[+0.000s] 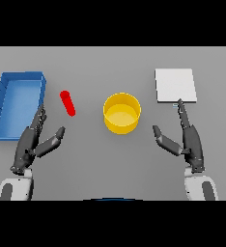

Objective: Pick up the red beaker and tilt it to pour out 1 green nut into yellow bowl. Pick up the yellow bowl and place it on the metallic measuring scale.

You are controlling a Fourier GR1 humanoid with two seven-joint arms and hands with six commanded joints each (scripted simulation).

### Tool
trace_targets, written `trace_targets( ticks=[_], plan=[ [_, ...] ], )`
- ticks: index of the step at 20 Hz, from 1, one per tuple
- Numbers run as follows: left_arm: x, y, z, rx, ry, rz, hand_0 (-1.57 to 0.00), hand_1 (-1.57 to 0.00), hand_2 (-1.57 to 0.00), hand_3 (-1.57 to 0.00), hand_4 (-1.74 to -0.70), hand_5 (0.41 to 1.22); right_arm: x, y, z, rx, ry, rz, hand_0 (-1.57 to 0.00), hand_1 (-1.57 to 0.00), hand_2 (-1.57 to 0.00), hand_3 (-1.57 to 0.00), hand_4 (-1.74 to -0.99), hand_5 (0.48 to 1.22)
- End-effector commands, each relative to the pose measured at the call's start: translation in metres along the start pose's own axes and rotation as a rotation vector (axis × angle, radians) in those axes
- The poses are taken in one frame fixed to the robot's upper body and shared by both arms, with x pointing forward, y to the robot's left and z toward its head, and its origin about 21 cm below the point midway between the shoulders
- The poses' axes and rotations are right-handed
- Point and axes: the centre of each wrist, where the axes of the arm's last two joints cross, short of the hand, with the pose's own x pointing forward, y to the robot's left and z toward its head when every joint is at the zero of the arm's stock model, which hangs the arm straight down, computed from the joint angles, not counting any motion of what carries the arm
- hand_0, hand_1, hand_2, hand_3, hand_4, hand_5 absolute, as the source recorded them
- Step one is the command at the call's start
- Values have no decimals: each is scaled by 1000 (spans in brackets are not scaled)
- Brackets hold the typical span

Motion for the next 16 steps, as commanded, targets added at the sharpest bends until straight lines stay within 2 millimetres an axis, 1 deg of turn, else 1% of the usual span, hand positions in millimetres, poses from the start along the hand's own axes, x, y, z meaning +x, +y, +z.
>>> trace_targets(
  ticks=[1, 2, 3, 5, 7, 8, 11, 12, 15, 16],
  plan=[
    [0, -3, -6, -8, -10, -5, 1, 1, 1, 1, -1163, 604, 0, -1, 2, 7, -8, -22, 1, 1, 1, 1, -1212, 607],
    [-4, -6, -12, -11, -6, -9, 1, 1, 1, 1, -1170, 605, -2, 0, 4, 8, -8, -29, 1, 1, 1, 1, -1224, 611],
    [-9, -5, -18, -17, 4, -15, 1, 1, 1, 1, -1191, 611, 0, 1, 3, 8, -9, -20, 1, 1, 1, 1, -1230, 617],
    [-14, -12, -29, -29, -3, -23, 1, 1, 1, 1, -1219, 622, 4, -1, 1, 9, -21, -9, 1, 1, 1, 1, -1246, 627],
    [-19, -14, -42, -25, 0, -47, 1, 1, 1, 1, -1227, 629, 2, 0, 1, 13, -11, -20, 1, 1, 1, 1, -1260, 633],
    [-22, -16, -50, -26, 15, -55, 1, 1, 1, 1, -1233, 636, -1, -4, 2, 19, -12, -30, 1, 1, 1, 1, -1267, 632],
    [-25, -19, -65, -23, 7, -52, 1, 1, 1, 1, -1255, 660, 0, -7, 3, 22, -23, -24, 1, 1, 1, 1, -1281, 635],
    [-21, -17, -70, -21, -11, -51, 1, 1, 1, 1, -1262, 668, -2, -9, 2, 17, -15, -20, 1, 1, 1, 1, -1278, 634],
    [-24, -20, -85, -31, 7, -57, 1, 1, 1, 1, -1276, 680, 1, -3, 1, 21, -8, -25, 1, 1, 1, 1, -1267, 635],
    [-23, -20, -88, -31, 2, -57, 1, 1, 1, 1, -1280, 682, 0, -6, 0, 14, -2, -24, 1, 1, 1, 1, -1266, 635]
  ],
)
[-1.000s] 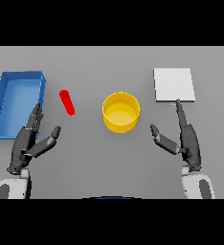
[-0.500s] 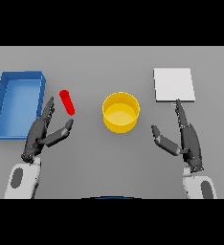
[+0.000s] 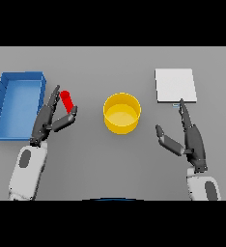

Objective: Pick up the red beaker and tilt it to pour out 1 green nut into yellow bowl. Pick up the yellow bowl and place it on the metallic measuring scale.

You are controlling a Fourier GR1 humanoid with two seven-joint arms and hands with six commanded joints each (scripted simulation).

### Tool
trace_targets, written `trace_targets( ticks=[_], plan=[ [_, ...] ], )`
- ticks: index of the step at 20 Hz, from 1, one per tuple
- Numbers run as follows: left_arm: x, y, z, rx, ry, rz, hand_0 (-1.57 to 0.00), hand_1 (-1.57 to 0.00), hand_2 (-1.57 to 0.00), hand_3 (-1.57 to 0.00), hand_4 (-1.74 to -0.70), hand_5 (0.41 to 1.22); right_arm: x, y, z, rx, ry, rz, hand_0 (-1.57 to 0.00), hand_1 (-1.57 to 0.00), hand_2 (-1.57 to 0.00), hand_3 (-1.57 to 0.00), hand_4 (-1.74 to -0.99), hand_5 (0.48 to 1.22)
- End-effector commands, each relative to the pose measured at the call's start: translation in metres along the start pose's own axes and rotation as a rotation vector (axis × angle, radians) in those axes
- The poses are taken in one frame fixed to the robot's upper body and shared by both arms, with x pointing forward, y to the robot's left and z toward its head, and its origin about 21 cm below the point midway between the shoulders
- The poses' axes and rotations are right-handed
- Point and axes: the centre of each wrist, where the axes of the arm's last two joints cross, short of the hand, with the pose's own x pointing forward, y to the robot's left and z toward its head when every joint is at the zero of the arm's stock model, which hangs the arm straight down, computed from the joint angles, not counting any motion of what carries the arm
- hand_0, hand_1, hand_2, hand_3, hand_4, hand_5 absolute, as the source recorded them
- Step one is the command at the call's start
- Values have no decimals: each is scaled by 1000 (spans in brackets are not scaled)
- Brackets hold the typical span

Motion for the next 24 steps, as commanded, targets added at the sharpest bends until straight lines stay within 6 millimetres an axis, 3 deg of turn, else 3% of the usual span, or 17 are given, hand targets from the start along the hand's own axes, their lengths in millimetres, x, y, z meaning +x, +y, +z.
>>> trace_targets(
  ticks=[1, 10, 16, 17, 19, 21, 24],
  plan=[
    [1, 0, -7, -1, 9, -4, 1, 1, 1, 1, -1287, 685, 1, 5, -1, 2, -7, -6, 1, 1, 1, 1, -1269, 638],
    [1, -8, -35, -20, 30, -19, 1, 1, 1, 1, -1289, 683, 0, -3, 2, -11, -14, -11, 1, 1, 1, 1, -1265, 638],
    [-3, -14, -47, -22, 0, 39, 1, 1, 0, 1, -1348, 704, 3, -3, 0, -9, -6, -4, 1, 1, 1, 1, -1261, 641],
    [-1, -17, -49, -8, -11, 58, 1, -26, -67, -31, -1378, 724, 1, -2, -1, -8, 10, -1, 1, 1, 1, 1, -1259, 642],
    [-3, -18, -52, 8, 4, 94, -285, -328, -364, -292, -1449, 783, 2, -1, 2, -12, -11, 0, 1, 1, 1, 1, -1258, 644],
    [0, -22, -56, 32, 20, 75, -662, -699, -733, -724, -1500, 941, 2, 0, 5, -13, -17, 1, 1, 1, 1, 1, -1255, 644],
    [3, -25, -59, -4, -1, 33, -1106, -1125, -1142, -974, -1603, 1078, 0, -2, 6, -13, 2, 7, 1, 1, 1, 1, -1252, 644]
  ],
)
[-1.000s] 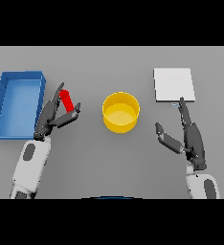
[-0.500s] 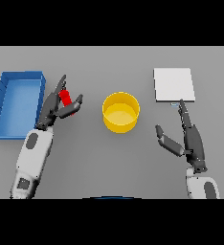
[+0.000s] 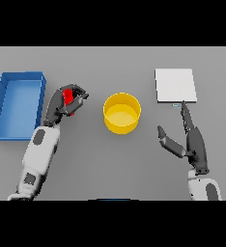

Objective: Pick up the red beaker and tilt it to pour out 1 green nut into yellow bowl. Pick up the yellow bowl and place it on the metallic measuring scale.

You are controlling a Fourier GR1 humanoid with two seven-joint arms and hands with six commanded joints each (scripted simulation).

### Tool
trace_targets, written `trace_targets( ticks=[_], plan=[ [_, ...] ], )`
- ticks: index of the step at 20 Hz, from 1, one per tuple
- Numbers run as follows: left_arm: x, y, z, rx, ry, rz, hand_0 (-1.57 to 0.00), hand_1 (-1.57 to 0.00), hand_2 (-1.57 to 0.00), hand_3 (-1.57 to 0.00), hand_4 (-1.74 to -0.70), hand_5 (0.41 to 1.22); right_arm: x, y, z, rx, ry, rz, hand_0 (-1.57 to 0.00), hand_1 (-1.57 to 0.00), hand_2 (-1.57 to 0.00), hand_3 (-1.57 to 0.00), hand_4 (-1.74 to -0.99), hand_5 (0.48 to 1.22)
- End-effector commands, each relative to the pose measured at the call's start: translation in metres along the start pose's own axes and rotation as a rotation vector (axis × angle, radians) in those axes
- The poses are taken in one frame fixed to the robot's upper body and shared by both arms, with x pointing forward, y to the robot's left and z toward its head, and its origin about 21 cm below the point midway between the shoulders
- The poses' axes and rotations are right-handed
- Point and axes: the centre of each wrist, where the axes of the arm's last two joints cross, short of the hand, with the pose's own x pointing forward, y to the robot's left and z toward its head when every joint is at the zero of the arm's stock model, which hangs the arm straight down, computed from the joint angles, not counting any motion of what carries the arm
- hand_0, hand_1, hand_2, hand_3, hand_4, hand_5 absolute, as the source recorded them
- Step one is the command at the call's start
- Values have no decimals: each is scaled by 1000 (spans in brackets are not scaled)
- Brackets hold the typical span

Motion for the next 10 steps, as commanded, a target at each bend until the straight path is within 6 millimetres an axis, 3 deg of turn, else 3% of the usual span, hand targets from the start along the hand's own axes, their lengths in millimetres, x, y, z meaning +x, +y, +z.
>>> trace_targets(
  ticks=[1, 4, 10],
  plan=[
    [-2, 1, 1, -2, -10, -15, -1199, -1214, -1228, -1093, -1571, 1106, 1, -2, 0, -7, -7, 2, 1, 1, 1, 1, -1250, 643],
    [0, 0, 3, -13, 12, -14, -1380, -1388, -1395, -1326, -1505, 1162, -2, 1, -3, -5, 4, -11, 1, 1, 1, 1, -1257, 645],
    [12, -2, 2, 68, -68, 70, -1521, -1523, -1525, -1507, -1679, 1122, -2, -4, 1, -14, -10, 2, 1, 1, 1, 1, -1258, 646]
  ],
)
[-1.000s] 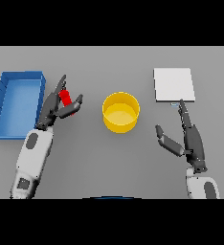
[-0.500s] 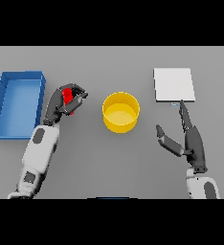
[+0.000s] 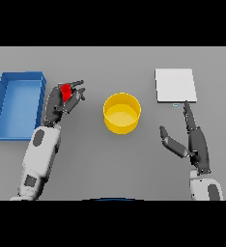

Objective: Pick up the red beaker and tilt it to pour out 1 green nut into yellow bowl. Pick up the yellow bowl and place it on the metallic measuring scale.

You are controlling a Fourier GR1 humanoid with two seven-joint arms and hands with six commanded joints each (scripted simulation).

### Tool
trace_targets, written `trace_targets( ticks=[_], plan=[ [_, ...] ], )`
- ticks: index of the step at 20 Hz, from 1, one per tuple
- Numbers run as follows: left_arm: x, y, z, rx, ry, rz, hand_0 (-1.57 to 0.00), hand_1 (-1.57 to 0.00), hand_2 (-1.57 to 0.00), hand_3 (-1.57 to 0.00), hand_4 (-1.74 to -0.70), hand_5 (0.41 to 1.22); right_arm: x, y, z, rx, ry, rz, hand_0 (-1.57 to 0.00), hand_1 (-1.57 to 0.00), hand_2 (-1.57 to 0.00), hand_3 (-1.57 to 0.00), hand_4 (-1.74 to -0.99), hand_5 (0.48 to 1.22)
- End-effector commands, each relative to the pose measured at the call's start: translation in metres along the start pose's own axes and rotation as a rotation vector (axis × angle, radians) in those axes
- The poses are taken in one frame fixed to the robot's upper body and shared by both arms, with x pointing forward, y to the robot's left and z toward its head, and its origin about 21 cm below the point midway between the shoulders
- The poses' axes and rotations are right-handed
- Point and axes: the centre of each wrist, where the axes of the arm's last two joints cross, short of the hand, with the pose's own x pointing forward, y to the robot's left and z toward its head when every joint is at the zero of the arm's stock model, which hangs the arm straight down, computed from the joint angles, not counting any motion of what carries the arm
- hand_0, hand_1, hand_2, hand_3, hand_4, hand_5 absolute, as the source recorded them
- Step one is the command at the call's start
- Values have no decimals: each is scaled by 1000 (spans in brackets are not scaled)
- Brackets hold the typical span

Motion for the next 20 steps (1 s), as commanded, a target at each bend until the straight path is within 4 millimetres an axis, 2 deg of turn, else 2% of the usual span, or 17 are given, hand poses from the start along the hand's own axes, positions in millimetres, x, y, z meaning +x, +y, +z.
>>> trace_targets(
  ticks=[1, 4, 9, 12, 15, 20],
  plan=[
    [7, -2, 0, 4, -17, -11, -1531, -1533, -1534, -1520, -1692, 1118, 0, -1, -1, 1, 1, -4, 1, 1, 1, 1, -1259, 647],
    [28, 2, -7, -17, -54, -78, -1551, -1551, -1552, -1545, -1716, 1114, 3, 4, 1, 11, -24, -4, 1, 1, 1, 1, -1263, 654],
    [61, -3, -11, -151, -62, -353, -1564, -1565, -1565, -1562, -1733, 1125, 2, 3, -2, 11, -12, 22, 1, 1, 1, 1, -1256, 671],
    [70, -10, -15, -185, -41, -446, -1564, -1565, -1565, -1562, -1733, 1112, 1, -1, -1, 15, -8, 33, 1, 1, 1, 1, -1256, 678],
    [76, -17, -22, -200, -26, -534, -1566, -1566, -1566, -1564, -1734, 1114, 5, 2, 1, 24, -5, 25, 1, 1, 1, 1, -1254, 680],
    [92, -36, -29, -250, -42, -918, -1569, -1569, -1569, -1569, -1739, 1132, 6, 6, -1, 25, 12, 10, 1, 1, 1, 1, -1255, 689]
  ],
)
